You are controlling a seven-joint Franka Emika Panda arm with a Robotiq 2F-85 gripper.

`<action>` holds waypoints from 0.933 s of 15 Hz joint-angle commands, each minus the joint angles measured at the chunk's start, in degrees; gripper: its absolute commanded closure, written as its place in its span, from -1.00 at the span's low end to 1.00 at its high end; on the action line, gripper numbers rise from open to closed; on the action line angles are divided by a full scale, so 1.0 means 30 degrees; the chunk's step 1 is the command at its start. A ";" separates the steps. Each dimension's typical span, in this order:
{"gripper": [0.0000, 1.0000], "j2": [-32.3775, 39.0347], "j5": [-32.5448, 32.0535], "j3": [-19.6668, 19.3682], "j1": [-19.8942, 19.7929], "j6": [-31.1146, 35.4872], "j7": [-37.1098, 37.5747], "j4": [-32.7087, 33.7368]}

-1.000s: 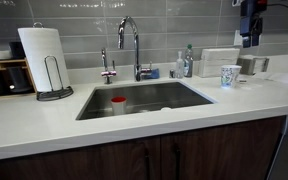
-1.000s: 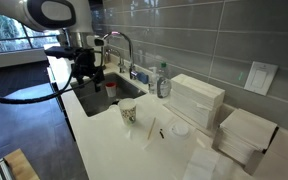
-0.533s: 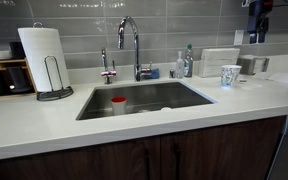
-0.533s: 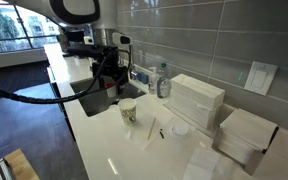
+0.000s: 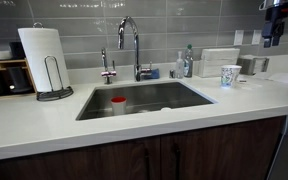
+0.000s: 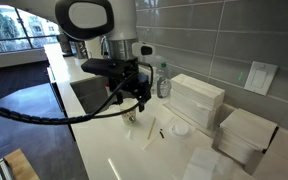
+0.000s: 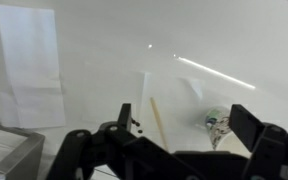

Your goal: Put the stirrer in the coffee cup

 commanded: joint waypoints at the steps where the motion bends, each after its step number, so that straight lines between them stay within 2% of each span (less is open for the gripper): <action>1: -1.00 0.0149 -0.0118 -0.0011 -0.0422 0.0995 0.0015 -0.0310; 9: -1.00 0.0243 -0.0152 0.0101 -0.0519 0.1304 0.0025 -0.0286; 11: -1.00 0.0799 -0.0456 0.0155 -0.0527 0.2244 0.0429 -0.0237; 14: -1.00 0.1758 0.0993 -0.0188 -0.0452 0.2488 -0.1585 -0.0200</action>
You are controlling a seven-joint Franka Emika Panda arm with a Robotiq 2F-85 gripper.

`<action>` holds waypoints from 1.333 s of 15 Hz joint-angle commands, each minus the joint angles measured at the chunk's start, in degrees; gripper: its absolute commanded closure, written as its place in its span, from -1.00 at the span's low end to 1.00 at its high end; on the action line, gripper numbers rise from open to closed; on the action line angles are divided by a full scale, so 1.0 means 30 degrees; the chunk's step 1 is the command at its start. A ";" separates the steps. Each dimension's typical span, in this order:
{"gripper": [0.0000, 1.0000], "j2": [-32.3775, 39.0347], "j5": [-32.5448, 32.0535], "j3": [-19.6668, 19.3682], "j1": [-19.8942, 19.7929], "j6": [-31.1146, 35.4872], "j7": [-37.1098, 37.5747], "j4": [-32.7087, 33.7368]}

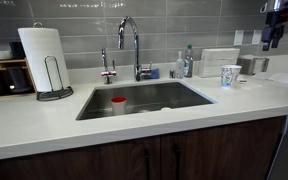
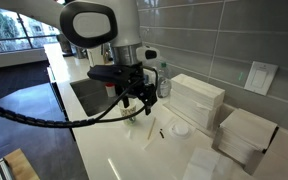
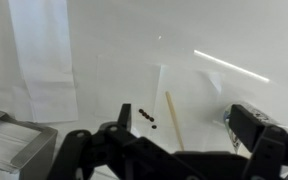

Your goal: Put the stirrer in the coffee cup

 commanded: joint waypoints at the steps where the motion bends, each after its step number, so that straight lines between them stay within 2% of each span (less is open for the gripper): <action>1: -1.00 0.1455 0.1820 -0.0275 -0.0039 0.0603 -0.2271 0.0085; 5: -1.00 0.2913 0.4862 -0.0163 -0.0381 0.1583 -0.5664 0.0252; 10: -1.00 0.4470 0.7599 0.0354 -0.0981 0.3743 -0.9569 0.0301; 20: -1.00 0.7188 1.2841 0.2735 -0.1984 0.8112 -1.3410 0.0340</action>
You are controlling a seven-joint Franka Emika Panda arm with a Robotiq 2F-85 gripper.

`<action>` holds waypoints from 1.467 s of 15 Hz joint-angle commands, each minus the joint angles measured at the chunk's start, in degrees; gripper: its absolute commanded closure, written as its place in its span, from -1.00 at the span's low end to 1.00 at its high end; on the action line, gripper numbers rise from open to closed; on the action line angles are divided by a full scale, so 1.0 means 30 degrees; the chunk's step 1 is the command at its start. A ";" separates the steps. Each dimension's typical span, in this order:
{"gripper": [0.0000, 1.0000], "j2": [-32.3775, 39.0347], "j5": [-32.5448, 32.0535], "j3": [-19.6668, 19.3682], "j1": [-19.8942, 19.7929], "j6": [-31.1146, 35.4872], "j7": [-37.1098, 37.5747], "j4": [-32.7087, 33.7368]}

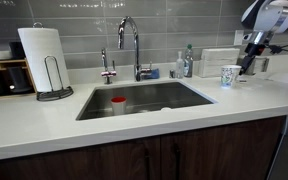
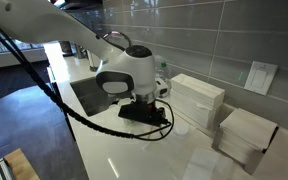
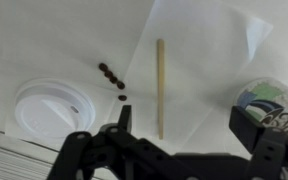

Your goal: Put the stirrer in the coffee cup

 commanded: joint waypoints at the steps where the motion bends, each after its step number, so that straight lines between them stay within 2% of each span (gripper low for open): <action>1: -1.00 0.1188 0.2121 0.1234 -0.0921 0.1695 -0.1756 0.0345; 6: -1.00 0.2225 0.4782 0.2526 -0.1678 0.2751 -0.2840 0.1056; 10: -0.95 0.2874 0.5666 0.2854 -0.1846 0.2901 -0.3417 0.1705; 12: -0.75 0.3207 0.5827 0.2898 -0.1965 0.2931 -0.3542 0.2025; 14: -0.40 0.3480 0.5681 0.2867 -0.2030 0.2925 -0.3500 0.2258; 16: -0.17 0.3684 0.5574 0.2925 -0.2121 0.2856 -0.3509 0.2377; 18: -0.09 0.3776 0.5607 0.3046 -0.2174 0.2917 -0.3627 0.2333; 19: -0.11 0.3785 0.5583 0.3089 -0.2180 0.2906 -0.3656 0.2302; 22: 0.09 0.3666 0.5606 0.3187 -0.2196 0.2904 -0.3728 0.2358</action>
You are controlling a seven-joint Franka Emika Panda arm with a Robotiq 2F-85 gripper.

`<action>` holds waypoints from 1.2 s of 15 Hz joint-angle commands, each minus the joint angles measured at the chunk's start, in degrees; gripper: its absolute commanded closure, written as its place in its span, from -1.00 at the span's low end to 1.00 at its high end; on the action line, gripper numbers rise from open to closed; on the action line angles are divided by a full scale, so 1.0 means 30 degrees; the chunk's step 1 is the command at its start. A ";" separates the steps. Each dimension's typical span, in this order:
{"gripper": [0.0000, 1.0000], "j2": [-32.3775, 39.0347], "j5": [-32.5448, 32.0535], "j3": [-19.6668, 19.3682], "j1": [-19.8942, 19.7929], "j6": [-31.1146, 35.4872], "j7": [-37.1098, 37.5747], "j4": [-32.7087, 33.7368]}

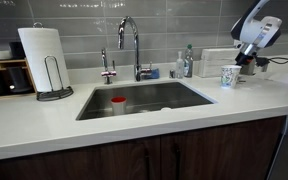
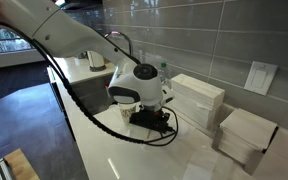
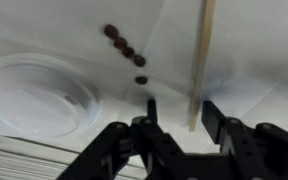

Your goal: Put the stirrer in the coffee cup

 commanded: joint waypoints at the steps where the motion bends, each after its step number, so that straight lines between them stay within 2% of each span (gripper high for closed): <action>1: 0.09 0.0196 0.0371 0.0454 -0.0395 0.0160 -0.0691 0.0256; 2: 0.20 0.0143 0.0350 0.0466 -0.0386 0.0107 -0.0646 0.0288; 3: 0.14 0.0115 0.0320 0.0471 -0.0370 0.0108 -0.0612 0.0319; 5: 0.16 0.0100 0.0210 0.0449 -0.0323 0.0131 -0.0534 0.0367; 7: 0.26 0.0133 0.0129 0.0428 -0.0292 0.0176 -0.0521 0.0334; 8: 0.45 0.0134 0.0097 0.0420 -0.0278 0.0203 -0.0537 0.0271; 10: 0.50 0.0102 -0.0053 0.0372 -0.0220 0.0140 -0.0465 0.0135; 11: 0.60 0.0080 -0.0049 0.0389 -0.0212 0.0171 -0.0501 0.0066; 12: 0.48 0.0049 -0.0057 0.0396 -0.0206 0.0138 -0.0493 0.0018; 13: 0.51 0.0046 -0.0060 0.0405 -0.0200 0.0164 -0.0518 0.0005; 18: 0.32 -0.0150 -0.0174 0.0381 -0.0125 -0.0036 -0.0246 -0.0015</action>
